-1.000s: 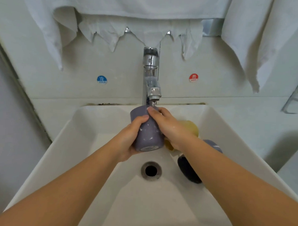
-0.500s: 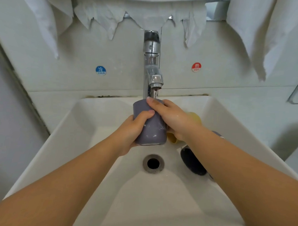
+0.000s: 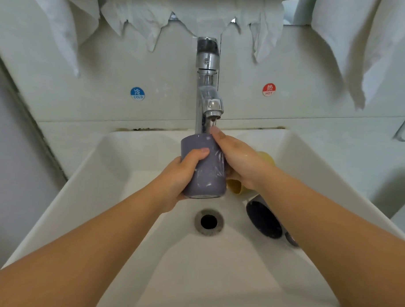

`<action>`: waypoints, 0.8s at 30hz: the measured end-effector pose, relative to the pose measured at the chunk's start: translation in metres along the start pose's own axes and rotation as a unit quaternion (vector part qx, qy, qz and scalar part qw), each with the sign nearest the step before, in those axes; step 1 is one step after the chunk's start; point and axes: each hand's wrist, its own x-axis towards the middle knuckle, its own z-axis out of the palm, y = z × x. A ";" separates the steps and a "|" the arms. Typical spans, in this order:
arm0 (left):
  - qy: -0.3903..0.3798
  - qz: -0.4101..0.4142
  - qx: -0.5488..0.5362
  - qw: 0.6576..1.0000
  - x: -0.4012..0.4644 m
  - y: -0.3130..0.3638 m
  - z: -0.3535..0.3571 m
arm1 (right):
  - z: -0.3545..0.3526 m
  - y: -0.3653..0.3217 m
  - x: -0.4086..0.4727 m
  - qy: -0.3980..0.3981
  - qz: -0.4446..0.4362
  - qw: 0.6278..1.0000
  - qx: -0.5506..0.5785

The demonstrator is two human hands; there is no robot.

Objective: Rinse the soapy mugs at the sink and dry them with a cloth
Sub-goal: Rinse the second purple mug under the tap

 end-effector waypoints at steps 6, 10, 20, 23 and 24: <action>-0.008 0.008 0.000 1.000 -0.004 0.001 0.006 | 0.002 0.002 -0.002 0.005 -0.018 1.000 0.000; 0.001 -0.015 -0.029 0.999 -0.006 0.002 0.008 | 0.000 -0.002 -0.003 0.015 0.005 1.000 -0.011; -0.010 -0.025 -0.012 1.000 -0.008 0.000 0.011 | 0.001 -0.005 -0.009 0.047 0.047 0.998 0.007; 0.023 -0.026 -0.025 0.999 -0.006 0.000 0.009 | 0.002 -0.004 -0.009 -0.006 0.014 1.000 0.001; 0.036 -0.027 -0.032 0.999 -0.005 0.000 0.009 | 0.005 -0.002 -0.008 -0.019 0.000 1.000 -0.003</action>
